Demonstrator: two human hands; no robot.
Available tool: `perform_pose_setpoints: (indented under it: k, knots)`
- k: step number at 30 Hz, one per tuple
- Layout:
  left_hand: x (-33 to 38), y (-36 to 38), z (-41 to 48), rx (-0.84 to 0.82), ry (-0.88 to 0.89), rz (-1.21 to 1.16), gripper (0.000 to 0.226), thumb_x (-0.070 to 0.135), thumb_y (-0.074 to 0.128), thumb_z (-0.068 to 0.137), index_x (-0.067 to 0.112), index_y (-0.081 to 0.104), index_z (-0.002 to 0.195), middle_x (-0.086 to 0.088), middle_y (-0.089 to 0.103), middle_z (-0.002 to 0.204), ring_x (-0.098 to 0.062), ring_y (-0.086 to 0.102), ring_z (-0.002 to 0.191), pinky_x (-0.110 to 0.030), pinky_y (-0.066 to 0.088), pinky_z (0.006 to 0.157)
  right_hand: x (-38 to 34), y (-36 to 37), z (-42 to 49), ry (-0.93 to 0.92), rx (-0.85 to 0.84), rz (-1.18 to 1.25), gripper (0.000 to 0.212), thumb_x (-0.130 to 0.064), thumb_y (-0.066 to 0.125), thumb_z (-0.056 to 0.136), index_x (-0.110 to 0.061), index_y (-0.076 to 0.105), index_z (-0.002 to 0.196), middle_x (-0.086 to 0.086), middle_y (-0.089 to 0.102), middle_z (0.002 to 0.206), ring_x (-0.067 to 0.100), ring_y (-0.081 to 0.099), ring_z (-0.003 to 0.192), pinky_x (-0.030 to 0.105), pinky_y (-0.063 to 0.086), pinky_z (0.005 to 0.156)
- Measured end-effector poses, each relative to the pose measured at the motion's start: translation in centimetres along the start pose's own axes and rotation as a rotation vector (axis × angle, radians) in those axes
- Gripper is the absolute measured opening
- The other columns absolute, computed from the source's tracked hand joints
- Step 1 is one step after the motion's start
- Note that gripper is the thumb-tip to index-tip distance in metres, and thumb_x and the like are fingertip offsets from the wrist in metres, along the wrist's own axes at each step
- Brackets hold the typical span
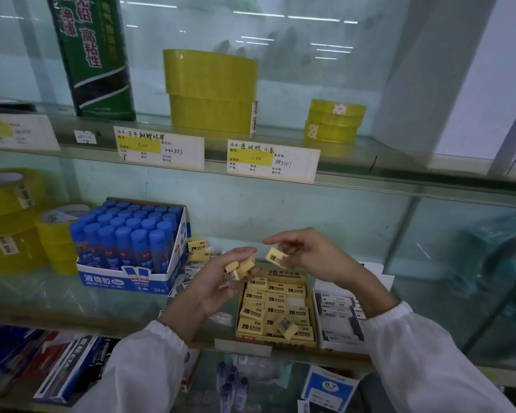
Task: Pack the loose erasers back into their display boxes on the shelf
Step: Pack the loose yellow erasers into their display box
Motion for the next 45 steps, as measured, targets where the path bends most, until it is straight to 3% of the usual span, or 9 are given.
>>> perform_pose_setpoints:
  k: [6,12,22,27,31,35,39,42,45]
  knots:
    - [-0.4,-0.1,-0.3,0.075,-0.008,0.031,0.027,0.005,0.059,0.087,0.004,0.059,0.114,-0.015,0.067,0.083,-0.019,0.067,0.066,-0.017,0.036,0.037,2.4,1.3,-1.1,0.086,-0.196,-0.523,0.028,0.007,0.067,0.079,-0.012,0.075,0.098,-0.001,0.073,0.094,0.009,0.067,0.083,0.018,0.056,0.071]
    - [-0.5,1.5,-0.7,0.007,-0.034,0.019,0.023,0.003,0.053,0.094,0.005,0.052,0.118,-0.018,0.06,0.079,-0.011,0.059,0.045,-0.014,0.029,0.03,3.6,2.5,-0.7,0.089,-0.136,-0.64,0.029,0.01,0.064,0.077,-0.01,0.078,0.092,0.006,0.077,0.094,0.018,0.072,0.083,0.035,0.061,0.076]
    - [-0.6,1.0,-1.2,0.089,-0.055,0.062,0.026,0.003,0.052,0.095,0.003,0.053,0.121,-0.019,0.059,0.081,-0.009,0.053,0.035,-0.013,0.025,0.027,4.0,2.7,-0.5,0.071,0.004,-0.797,0.022,-0.004,0.057,0.081,-0.013,0.076,0.087,0.008,0.071,0.094,0.027,0.067,0.088,0.041,0.057,0.079]
    - [-0.7,0.7,-1.1,0.106,-0.053,0.089,0.031,0.005,0.061,0.089,-0.001,0.058,0.12,-0.021,0.066,0.092,-0.011,0.066,0.051,-0.012,0.025,0.029,3.6,3.0,-0.5,0.052,-0.006,-0.788,0.02,-0.003,0.058,0.08,-0.015,0.074,0.085,0.006,0.07,0.093,0.025,0.067,0.087,0.038,0.057,0.075]
    - [-1.0,0.4,-0.9,0.105,-0.059,0.115,0.028,0.008,0.068,0.084,0.003,0.062,0.111,-0.019,0.072,0.095,-0.016,0.073,0.079,-0.012,0.025,0.03,2.0,2.7,-1.3,0.065,-0.06,-0.364,0.001,-0.016,0.075,0.081,-0.016,0.075,0.082,-0.001,0.073,0.076,0.011,0.068,0.072,0.033,0.057,0.068]
    - [-0.9,0.3,-0.8,0.115,-0.044,0.103,0.033,0.007,0.07,0.082,0.007,0.058,0.114,-0.014,0.072,0.088,-0.017,0.074,0.078,-0.013,0.022,0.029,1.1,4.8,-3.8,0.133,-0.348,-0.421,0.035,-0.05,0.08,0.069,-0.018,0.074,0.083,-0.004,0.073,0.073,0.009,0.065,0.068,0.033,0.054,0.068]
    - [-0.8,0.3,-0.9,0.118,-0.037,0.108,0.043,0.009,0.072,0.078,0.007,0.058,0.118,-0.014,0.072,0.087,-0.017,0.073,0.076,-0.013,0.022,0.028,1.0,5.4,-4.3,0.147,-0.383,-0.464,0.04,-0.033,0.088,0.065,-0.017,0.071,0.097,-0.013,0.062,0.075,0.006,0.059,0.071,0.025,0.045,0.061]
    - [-0.7,0.4,-1.0,0.124,-0.038,0.102,0.038,0.008,0.069,0.083,0.005,0.057,0.12,-0.016,0.07,0.085,-0.013,0.07,0.06,-0.013,0.022,0.029,1.0,5.3,-4.2,0.137,-0.369,-0.47,0.033,-0.027,0.085,0.069,-0.018,0.072,0.098,-0.006,0.068,0.08,0.012,0.065,0.076,0.032,0.053,0.069]
    - [-0.8,0.5,-1.1,0.116,-0.039,0.099,0.038,0.01,0.071,0.079,0.006,0.059,0.115,-0.017,0.068,0.09,-0.013,0.072,0.064,-0.013,0.022,0.03,1.6,4.1,-3.6,0.17,-0.256,-0.354,0.017,-0.017,0.071,0.077,-0.013,0.076,0.092,0.001,0.072,0.073,0.01,0.063,0.057,0.029,0.054,0.055]
Point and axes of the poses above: each hand's wrist, its own z-axis towards the middle knuckle, its own y-axis out of the palm, x = y × z, the point moved 10 cm from there along z, towards the middle knuckle
